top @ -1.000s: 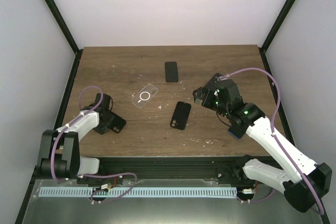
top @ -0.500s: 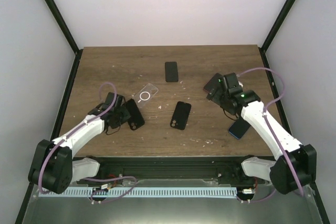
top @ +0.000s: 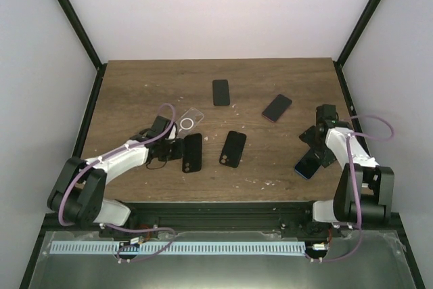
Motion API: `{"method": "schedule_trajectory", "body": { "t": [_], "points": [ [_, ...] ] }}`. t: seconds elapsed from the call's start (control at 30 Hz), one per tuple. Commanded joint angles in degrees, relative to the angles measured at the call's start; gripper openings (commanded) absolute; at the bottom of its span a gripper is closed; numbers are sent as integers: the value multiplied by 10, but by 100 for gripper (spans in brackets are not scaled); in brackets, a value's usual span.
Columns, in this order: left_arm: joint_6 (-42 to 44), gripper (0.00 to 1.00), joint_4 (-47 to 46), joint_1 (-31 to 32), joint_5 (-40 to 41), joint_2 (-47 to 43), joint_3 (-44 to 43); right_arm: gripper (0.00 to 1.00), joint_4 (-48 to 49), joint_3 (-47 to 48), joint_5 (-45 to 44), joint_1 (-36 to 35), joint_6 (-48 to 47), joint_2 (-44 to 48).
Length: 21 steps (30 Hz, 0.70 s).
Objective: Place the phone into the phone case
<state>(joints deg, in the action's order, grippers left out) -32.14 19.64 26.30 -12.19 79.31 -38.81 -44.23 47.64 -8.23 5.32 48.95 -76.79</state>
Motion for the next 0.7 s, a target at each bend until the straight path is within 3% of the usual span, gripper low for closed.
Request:
{"method": "schedule_trajectory", "body": {
  "t": [0.0, 0.1, 0.43, 0.67],
  "points": [
    [34, 0, -5, 3, -16, 19, -23, 100, 7, -11, -4, 40, 8, -35],
    [33, 0, -3, 3, -22, 21, -25, 100, 9, -10, -9, 49, 12, -67],
    [23, 21, 0, 3, -39, 12, -24, 94, 42, -24, 56, 49, -22, -100],
    [11, 38, 2, 3, -50, -11, -22, 93, 37, -23, 56, 23, -30, -116]
  ]
}}
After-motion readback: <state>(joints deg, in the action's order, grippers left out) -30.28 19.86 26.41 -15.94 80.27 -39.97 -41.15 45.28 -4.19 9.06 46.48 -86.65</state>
